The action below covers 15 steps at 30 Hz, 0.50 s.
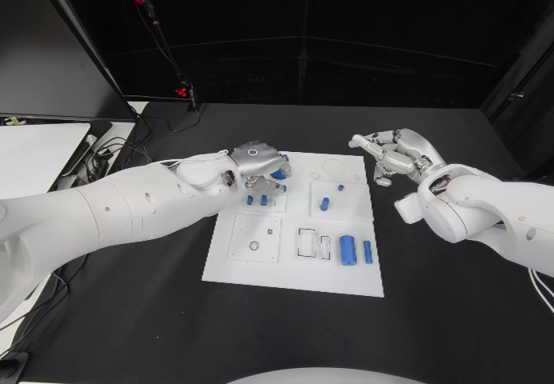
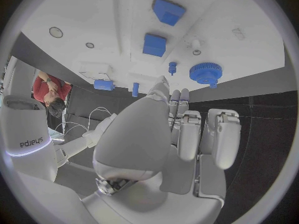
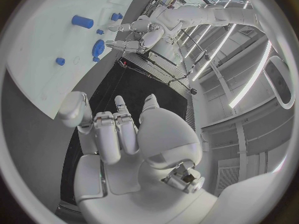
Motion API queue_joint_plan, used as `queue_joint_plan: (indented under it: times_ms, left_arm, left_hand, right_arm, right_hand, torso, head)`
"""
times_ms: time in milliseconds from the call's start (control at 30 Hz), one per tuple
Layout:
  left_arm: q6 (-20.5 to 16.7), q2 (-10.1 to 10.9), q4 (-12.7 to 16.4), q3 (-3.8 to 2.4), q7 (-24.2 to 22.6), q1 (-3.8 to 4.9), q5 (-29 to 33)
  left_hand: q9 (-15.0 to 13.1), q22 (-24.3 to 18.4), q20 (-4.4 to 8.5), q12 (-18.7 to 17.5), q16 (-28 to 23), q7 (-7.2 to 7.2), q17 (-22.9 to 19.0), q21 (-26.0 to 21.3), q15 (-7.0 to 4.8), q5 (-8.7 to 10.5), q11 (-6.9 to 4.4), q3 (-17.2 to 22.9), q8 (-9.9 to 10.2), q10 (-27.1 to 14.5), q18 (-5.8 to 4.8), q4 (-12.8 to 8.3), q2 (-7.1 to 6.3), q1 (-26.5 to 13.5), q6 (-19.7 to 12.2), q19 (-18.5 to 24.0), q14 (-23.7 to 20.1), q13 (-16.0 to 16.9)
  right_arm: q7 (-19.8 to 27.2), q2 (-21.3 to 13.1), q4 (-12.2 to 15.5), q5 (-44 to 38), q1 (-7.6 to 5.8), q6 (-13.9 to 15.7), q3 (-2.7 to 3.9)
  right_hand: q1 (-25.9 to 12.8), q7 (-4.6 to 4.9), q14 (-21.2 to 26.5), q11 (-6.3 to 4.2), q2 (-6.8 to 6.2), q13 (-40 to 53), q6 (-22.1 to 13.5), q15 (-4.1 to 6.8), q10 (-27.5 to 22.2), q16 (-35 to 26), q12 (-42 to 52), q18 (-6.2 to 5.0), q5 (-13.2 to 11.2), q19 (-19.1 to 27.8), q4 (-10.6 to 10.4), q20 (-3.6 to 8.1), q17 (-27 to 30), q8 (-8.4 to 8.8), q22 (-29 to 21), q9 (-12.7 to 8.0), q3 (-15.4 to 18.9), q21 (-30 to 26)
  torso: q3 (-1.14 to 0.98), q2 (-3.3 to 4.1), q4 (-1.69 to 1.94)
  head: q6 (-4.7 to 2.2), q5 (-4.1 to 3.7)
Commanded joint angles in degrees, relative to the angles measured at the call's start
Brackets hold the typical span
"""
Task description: Assemble the parts on the task board
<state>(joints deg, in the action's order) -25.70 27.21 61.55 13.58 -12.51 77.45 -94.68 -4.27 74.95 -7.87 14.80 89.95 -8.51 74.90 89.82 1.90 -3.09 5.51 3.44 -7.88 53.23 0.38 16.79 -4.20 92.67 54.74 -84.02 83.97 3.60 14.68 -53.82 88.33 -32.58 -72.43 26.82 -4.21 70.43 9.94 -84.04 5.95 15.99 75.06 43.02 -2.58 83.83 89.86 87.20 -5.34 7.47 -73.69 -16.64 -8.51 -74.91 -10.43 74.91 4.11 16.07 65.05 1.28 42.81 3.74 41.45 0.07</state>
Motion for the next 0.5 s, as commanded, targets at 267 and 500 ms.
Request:
queue_joint_plan:
  times_ms: [267, 500]
  left_arm:
    - [3.72, -0.7, -0.76, -0.05, 1.7, 0.04, -0.56]
    - [5.08, -1.62, -1.86, -0.06, 2.22, 0.0, -0.56]
  left_hand:
    - [0.13, 15.05, 0.86, -1.17, 0.05, 0.7, 15.1, 0.18, -0.84, 0.39, -0.49, 0.21, 0.57, -0.41, -0.38, -0.25, -0.34, 0.87, 0.88, -5.98, 6.03, -0.03]
    - [0.23, 15.05, 1.23, -1.81, 0.05, 1.1, 15.1, 0.18, -1.19, 0.37, -0.87, 2.25, 1.12, -0.55, -0.38, -0.51, 0.64, 3.96, 0.98, -5.98, 6.03, -0.01]
  right_arm:
    - [0.5, 0.02, -0.12, -0.16, -0.11, 0.08, 0.03]
    - [0.56, 0.18, -0.28, -0.15, -0.1, 0.04, 0.03]
  right_hand:
    - [0.46, 0.03, -5.96, -0.38, -0.1, 10.83, -0.38, 0.46, 1.72, 0.14, -0.33, -0.66, -0.3, 0.41, -0.02, 0.07, -15.09, -0.4, 5.07, -0.04, 0.34, -0.34]
    - [0.47, 0.03, -5.96, -0.38, -0.1, 10.73, -0.36, 0.47, 1.62, 0.14, -0.4, -0.71, -0.3, 0.54, -0.01, 0.08, -15.09, -0.42, 4.99, -0.04, 0.36, -0.56]
  torso:
    - [0.0, -0.03, 0.06]
    - [0.0, -0.03, 0.07]
  head:
    - [0.39, 0.13]
    - [0.57, 0.12]
